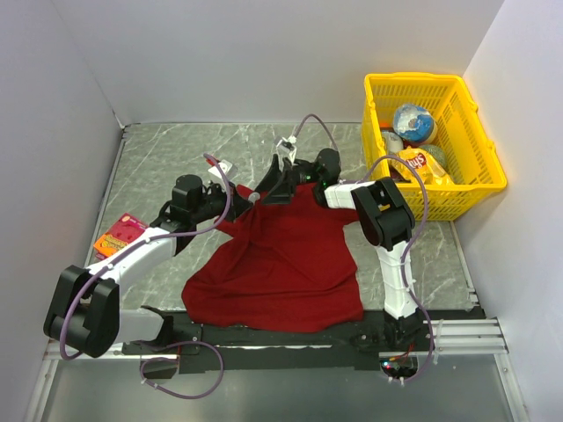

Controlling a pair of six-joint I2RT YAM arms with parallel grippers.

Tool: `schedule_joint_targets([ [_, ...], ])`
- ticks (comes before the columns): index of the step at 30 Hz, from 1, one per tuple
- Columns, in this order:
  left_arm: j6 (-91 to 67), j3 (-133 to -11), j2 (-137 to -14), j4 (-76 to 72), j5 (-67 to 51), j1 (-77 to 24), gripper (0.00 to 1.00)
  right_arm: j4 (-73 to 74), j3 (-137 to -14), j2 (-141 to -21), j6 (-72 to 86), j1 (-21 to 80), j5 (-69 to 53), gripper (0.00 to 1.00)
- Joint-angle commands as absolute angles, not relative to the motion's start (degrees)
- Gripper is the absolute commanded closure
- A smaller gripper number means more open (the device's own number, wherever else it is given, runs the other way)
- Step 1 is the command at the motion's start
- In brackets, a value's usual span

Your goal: Pin the brooch onto the clothing

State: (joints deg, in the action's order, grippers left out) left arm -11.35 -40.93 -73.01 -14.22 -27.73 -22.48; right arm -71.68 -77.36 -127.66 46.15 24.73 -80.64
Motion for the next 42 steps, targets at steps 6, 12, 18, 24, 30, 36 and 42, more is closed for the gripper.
schedule_joint_targets([
  [6, -10.4, -41.7, -72.2, -16.4, -28.7, -22.8, 0.99, -73.4, -78.8, -129.0, 43.6, 24.9, -81.5, 0.16],
  [12, -10.4, -41.7, -71.9, -16.3, -28.6, -22.8, 0.99, -63.9, -79.6, -128.5, 37.5, 26.0, -80.7, 0.17],
  [18, -10.5, -41.7, -72.1, -16.3, -28.7, -22.8, 0.99, -59.6, -80.2, -128.3, 33.5, 26.5, -79.9, 0.18],
  [24, -10.5, -41.8, -72.1, -16.3, -29.1, -22.8, 0.99, -59.2, -80.7, -128.9, 33.3, 26.5, -79.6, 0.2],
  [30, -10.5, -41.7, -71.7, -15.9, -28.8, -22.8, 0.99, -61.4, -81.0, -128.8, 35.1, 26.5, -79.7, 0.21],
  [36, -10.4, -41.8, -71.9, -15.6, -29.0, -22.8, 0.99, -62.2, -81.9, -129.1, 36.5, 26.5, -79.5, 0.21],
  [42, -10.2, -42.5, -72.6, -15.1, -29.4, -23.0, 0.99, -61.4, -82.4, -129.2, 36.5, 26.5, -79.6, 0.22],
])
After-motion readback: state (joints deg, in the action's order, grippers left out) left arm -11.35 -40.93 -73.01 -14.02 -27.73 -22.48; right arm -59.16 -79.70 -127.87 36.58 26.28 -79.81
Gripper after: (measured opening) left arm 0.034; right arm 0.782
